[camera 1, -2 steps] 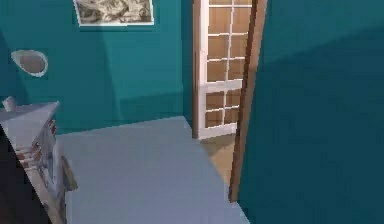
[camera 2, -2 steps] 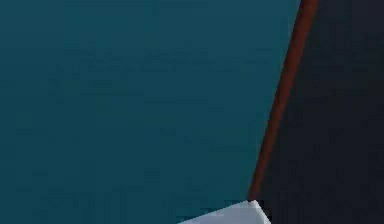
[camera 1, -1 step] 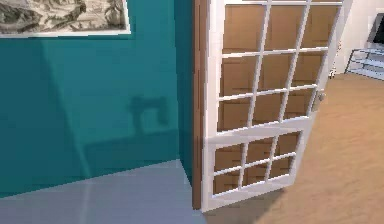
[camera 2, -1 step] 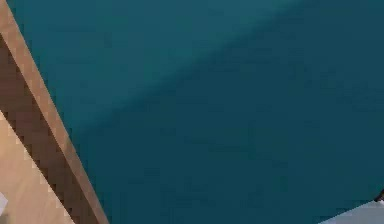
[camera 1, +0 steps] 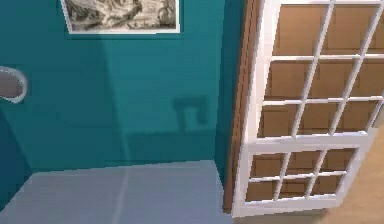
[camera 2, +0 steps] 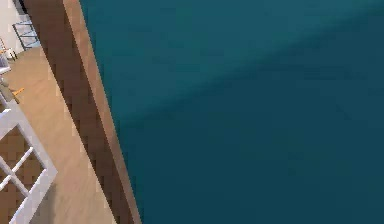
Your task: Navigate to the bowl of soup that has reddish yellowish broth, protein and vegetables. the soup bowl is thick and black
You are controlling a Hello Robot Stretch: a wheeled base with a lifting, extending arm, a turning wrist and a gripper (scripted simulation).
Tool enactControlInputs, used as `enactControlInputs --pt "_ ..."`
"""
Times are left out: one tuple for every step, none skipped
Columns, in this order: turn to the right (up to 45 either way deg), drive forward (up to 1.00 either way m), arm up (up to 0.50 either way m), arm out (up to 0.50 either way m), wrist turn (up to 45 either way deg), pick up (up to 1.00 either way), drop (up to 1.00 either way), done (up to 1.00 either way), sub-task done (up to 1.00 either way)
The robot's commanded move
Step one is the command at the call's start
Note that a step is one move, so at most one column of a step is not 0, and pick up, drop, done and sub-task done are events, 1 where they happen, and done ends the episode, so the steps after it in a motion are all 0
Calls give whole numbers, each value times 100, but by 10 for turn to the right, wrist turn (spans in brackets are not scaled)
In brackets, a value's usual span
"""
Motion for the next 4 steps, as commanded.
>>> enactControlInputs --pt "0 5 0 0 0 0 0 0 0" --pt "240 0 0 0 0 0 0 0 0" --pt "0 55 0 0 0 0 0 0 0" --pt "450 0 0 0 0 0 0 0 0"
